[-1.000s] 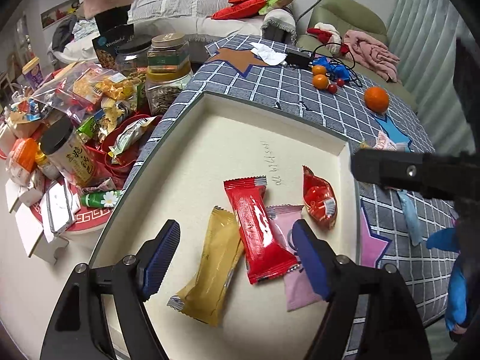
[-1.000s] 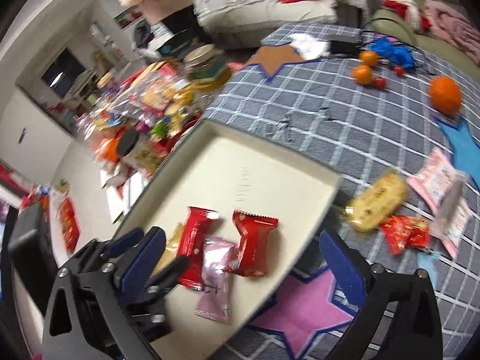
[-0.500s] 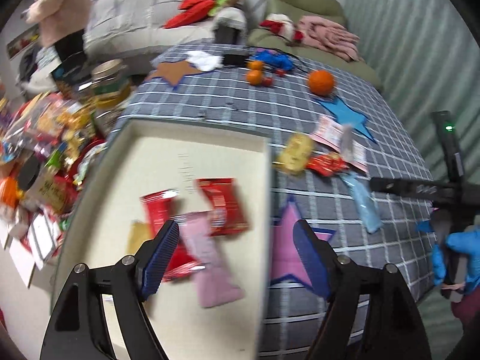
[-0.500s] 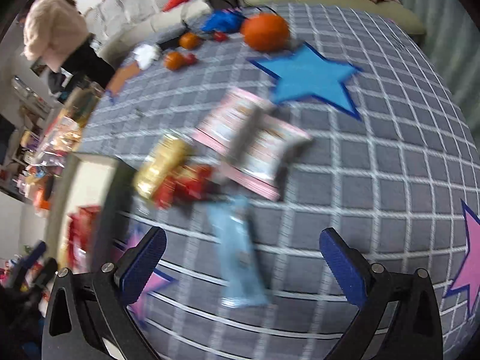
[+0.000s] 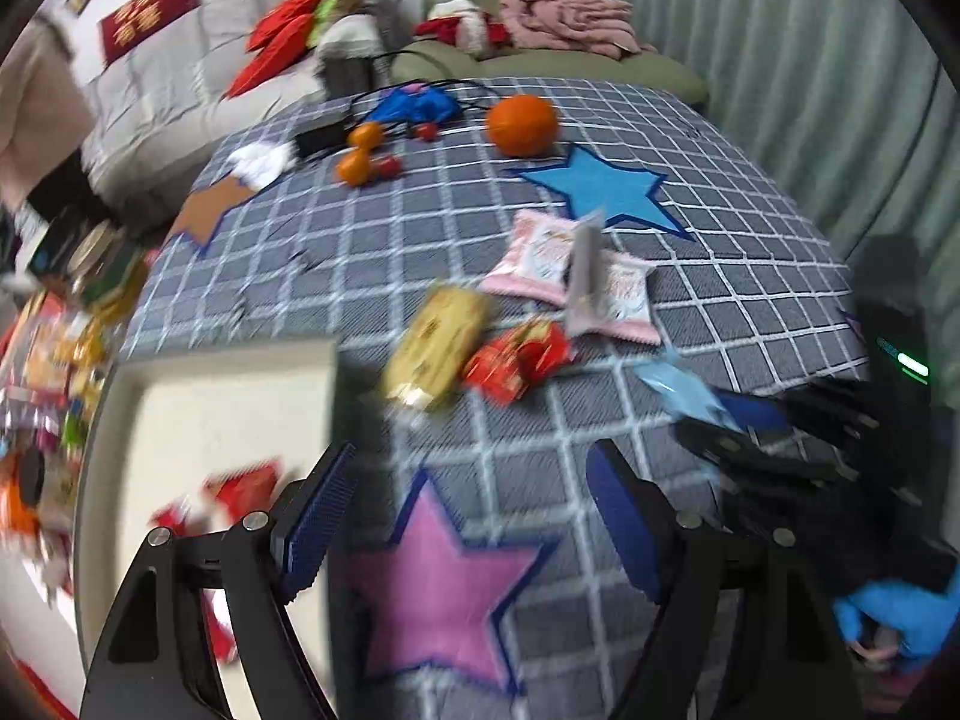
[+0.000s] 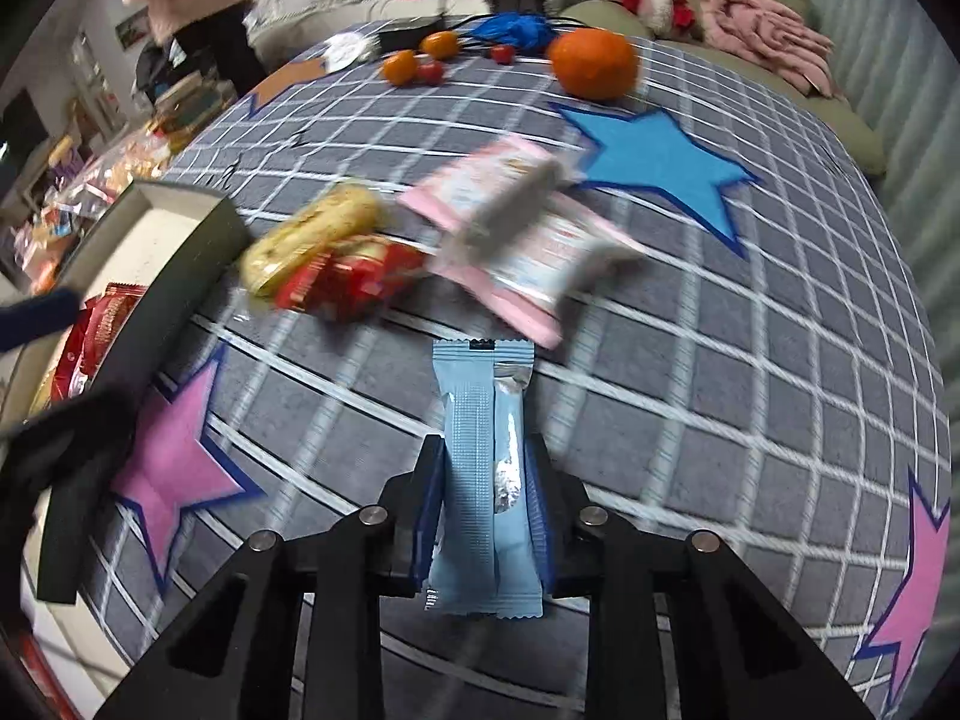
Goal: Organize snacks
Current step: 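Return to the table and close right gripper on the light blue bar, then open right gripper on the blue bar while left gripper moves over the red-gold packet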
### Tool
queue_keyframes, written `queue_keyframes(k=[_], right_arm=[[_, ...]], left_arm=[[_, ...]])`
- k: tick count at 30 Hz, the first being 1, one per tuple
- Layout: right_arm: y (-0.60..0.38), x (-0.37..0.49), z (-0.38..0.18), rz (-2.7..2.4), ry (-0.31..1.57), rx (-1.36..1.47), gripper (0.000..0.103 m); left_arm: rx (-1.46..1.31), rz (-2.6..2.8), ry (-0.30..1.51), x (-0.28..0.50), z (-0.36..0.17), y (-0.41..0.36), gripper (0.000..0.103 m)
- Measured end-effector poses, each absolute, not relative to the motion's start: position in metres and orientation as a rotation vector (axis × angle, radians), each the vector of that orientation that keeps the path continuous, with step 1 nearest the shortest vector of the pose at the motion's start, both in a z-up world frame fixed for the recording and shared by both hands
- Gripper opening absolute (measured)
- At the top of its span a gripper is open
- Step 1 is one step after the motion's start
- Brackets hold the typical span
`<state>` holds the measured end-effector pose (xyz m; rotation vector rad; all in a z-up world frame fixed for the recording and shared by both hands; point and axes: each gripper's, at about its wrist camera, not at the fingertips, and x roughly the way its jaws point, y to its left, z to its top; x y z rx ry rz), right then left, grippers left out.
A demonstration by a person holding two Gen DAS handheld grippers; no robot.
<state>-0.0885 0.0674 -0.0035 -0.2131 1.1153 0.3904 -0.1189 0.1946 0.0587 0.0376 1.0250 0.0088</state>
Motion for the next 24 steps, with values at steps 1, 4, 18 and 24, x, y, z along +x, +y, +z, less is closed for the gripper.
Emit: queue_keyframes(k=[1,4,18,24], right_arm=[[0.056,-0.091,-0.003,0.383,1.113,-0.194,0.028],[0.021,-0.096,-0.002,0.358,1.116,-0.125,0.028],[-0.028,-0.12,0.004,0.304,1.085,-0.046,0.028],[-0.041,-0.134,0.005,0.261,1.081,-0.056,0.029]], left_arm=[[0.07,0.006,1.025,-0.107,0.053,0.186,0.082],[0.134,-0.005,1.036,-0.079,0.035,0.166,0.082],[0.024,0.028,1.102,-0.122,0.012,0.155,0.034],[-0.035,0.049,1.029,-0.168,0.018,0.163,0.082]])
